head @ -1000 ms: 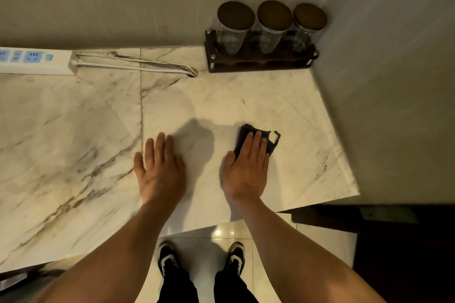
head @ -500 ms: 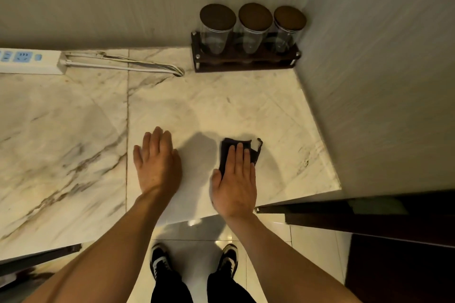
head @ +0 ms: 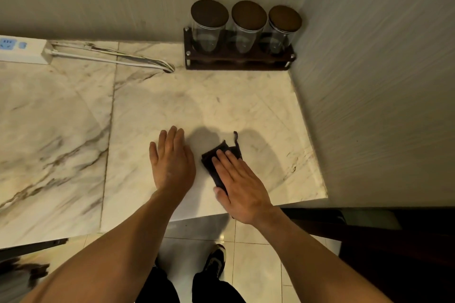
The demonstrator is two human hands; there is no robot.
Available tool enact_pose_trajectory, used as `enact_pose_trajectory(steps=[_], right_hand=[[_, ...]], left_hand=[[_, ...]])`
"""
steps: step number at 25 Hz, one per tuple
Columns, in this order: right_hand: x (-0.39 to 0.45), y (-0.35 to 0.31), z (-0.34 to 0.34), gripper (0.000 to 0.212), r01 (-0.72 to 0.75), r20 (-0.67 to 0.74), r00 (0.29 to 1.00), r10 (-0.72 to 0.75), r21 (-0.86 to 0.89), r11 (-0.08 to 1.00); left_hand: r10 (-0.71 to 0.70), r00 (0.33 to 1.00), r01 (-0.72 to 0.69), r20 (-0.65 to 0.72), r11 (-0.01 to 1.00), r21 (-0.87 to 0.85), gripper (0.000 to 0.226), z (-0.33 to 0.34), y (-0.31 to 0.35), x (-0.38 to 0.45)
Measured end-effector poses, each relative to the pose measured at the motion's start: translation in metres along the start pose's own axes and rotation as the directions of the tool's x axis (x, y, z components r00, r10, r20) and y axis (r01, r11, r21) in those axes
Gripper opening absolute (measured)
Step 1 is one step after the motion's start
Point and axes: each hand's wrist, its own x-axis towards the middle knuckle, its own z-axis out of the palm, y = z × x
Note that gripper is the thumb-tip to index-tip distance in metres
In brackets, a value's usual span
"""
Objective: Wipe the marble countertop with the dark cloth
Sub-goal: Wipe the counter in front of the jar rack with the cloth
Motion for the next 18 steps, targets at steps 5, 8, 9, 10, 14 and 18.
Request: enact_pose_trajectory(steps=[5, 8, 9, 10, 14, 18], right_hand=[[0.009, 0.024, -0.006, 0.064, 0.136, 0.078, 0.988, -0.131, -0.063, 0.989], [0.019, 0.032, -0.010, 0.064, 0.162, 0.087, 0.984, -0.156, -0.073, 0.984], [0.023, 0.035, -0.011, 0.064, 0.169, 0.091, 0.983, -0.162, -0.078, 0.982], [0.027, 0.038, -0.012, 0.064, 0.175, 0.096, 0.981, -0.167, -0.083, 0.981], [0.050, 0.051, -0.018, 0.065, 0.183, 0.114, 0.978, -0.173, -0.087, 0.979], [0.071, 0.060, -0.024, 0.064, 0.198, 0.097, 0.977, -0.190, -0.078, 0.977]], left_hand=[[0.014, 0.999, -0.020, 0.048, 0.992, 0.122, 0.053, 0.007, -0.005, -0.001], [0.013, 0.999, -0.021, 0.044, 0.984, 0.177, 0.055, 0.010, -0.003, -0.002], [0.012, 0.999, -0.020, 0.042, 0.982, 0.190, 0.056, 0.011, -0.003, -0.003], [0.009, 0.999, -0.017, 0.042, 0.980, 0.199, 0.056, 0.012, -0.003, -0.003], [0.000, 0.999, -0.010, 0.046, 0.974, 0.226, 0.057, 0.015, -0.003, -0.001], [-0.006, 0.999, -0.003, 0.036, 0.971, 0.237, 0.055, 0.014, -0.003, 0.000]])
